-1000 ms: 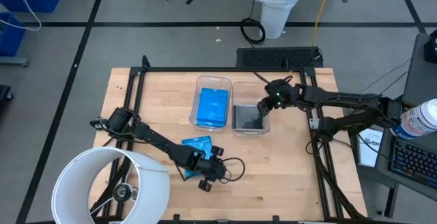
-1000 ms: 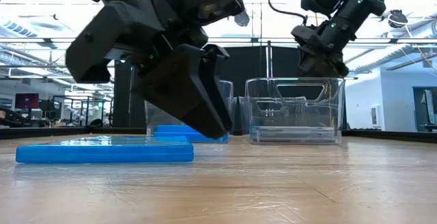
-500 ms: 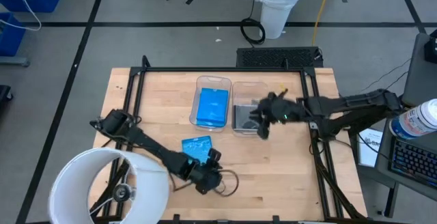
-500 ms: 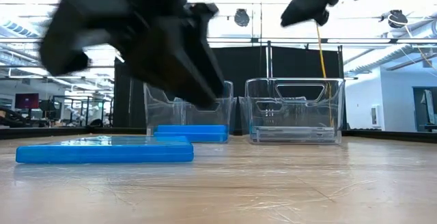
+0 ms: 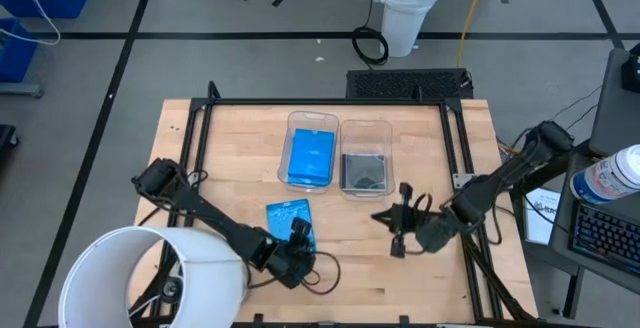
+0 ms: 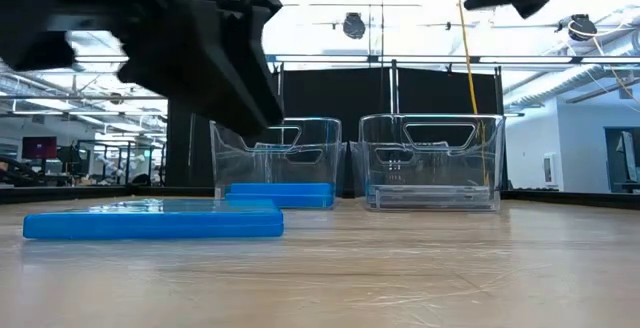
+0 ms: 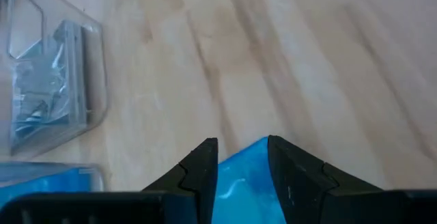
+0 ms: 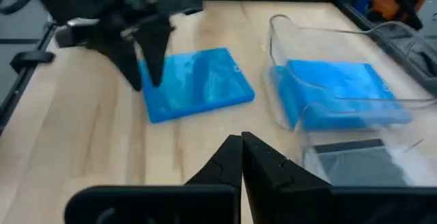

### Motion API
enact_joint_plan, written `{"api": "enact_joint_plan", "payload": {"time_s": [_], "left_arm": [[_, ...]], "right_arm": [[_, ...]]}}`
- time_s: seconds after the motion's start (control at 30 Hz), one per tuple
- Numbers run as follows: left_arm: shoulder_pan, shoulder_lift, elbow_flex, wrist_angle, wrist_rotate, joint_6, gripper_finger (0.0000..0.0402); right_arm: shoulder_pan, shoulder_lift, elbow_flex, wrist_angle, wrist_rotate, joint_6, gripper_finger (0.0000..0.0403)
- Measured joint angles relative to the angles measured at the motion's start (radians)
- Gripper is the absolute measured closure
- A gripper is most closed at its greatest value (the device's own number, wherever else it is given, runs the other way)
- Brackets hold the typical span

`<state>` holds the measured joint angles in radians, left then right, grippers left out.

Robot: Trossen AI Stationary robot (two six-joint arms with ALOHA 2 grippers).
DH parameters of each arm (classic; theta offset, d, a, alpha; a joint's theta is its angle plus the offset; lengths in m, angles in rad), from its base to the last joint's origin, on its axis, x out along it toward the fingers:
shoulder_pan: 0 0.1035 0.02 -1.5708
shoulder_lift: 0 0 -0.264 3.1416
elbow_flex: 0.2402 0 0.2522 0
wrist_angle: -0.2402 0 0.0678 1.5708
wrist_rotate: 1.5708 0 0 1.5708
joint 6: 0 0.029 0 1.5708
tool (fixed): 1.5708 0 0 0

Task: Pick & place jewel cases by type
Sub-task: Put the blue CD case into the left transparent bin

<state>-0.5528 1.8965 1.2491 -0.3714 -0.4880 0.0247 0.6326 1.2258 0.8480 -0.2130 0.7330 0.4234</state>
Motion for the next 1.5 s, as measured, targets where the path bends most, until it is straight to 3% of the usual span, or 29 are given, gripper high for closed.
{"api": "enact_joint_plan", "payload": {"time_s": [0.23,0.37,0.53,0.67,0.8,0.93,1.13,1.33,1.5], "left_arm": [[0.089,0.0,0.0,0.033,0.089,0.104,0.0268],[0.147,0.0,0.0,0.058,0.221,0.172,0.0268],[0.205,0.0,-0.013,0.09,0.461,0.312,0.0268],[0.239,0.0,-0.055,0.092,0.55,0.358,0.0274],[0.266,0.0,-0.138,0.137,0.558,0.32,0.0302],[0.232,-0.047,-0.232,0.225,0.513,0.307,0.034],[0.207,-0.231,-0.382,0.327,0.432,0.33,0.0394],[0.226,-0.464,-0.566,0.33,0.339,0.228,0.0385],[0.225,-0.548,-0.69,0.345,0.276,0.118,0.0397]], "right_arm": [[0.013,0.093,-0.066,0.177,0.002,-0.004,0.0402],[0.01,0.158,-0.082,0.263,0.003,-0.074,0.0402],[0.009,0.231,-0.084,0.372,-0.003,-0.151,0.0403],[0.0,0.283,-0.084,0.484,-0.086,-0.204,0.0403],[-0.017,0.309,-0.084,0.575,-0.157,-0.215,0.0403],[-0.018,0.308,-0.084,0.583,-0.157,-0.215,0.0403],[-0.032,0.315,-0.098,0.621,-0.154,-0.227,0.0403],[-0.063,0.373,-0.121,0.673,-0.159,-0.22,0.0403],[-0.11,0.461,-0.121,0.757,-0.231,-0.236,0.0403]]}}
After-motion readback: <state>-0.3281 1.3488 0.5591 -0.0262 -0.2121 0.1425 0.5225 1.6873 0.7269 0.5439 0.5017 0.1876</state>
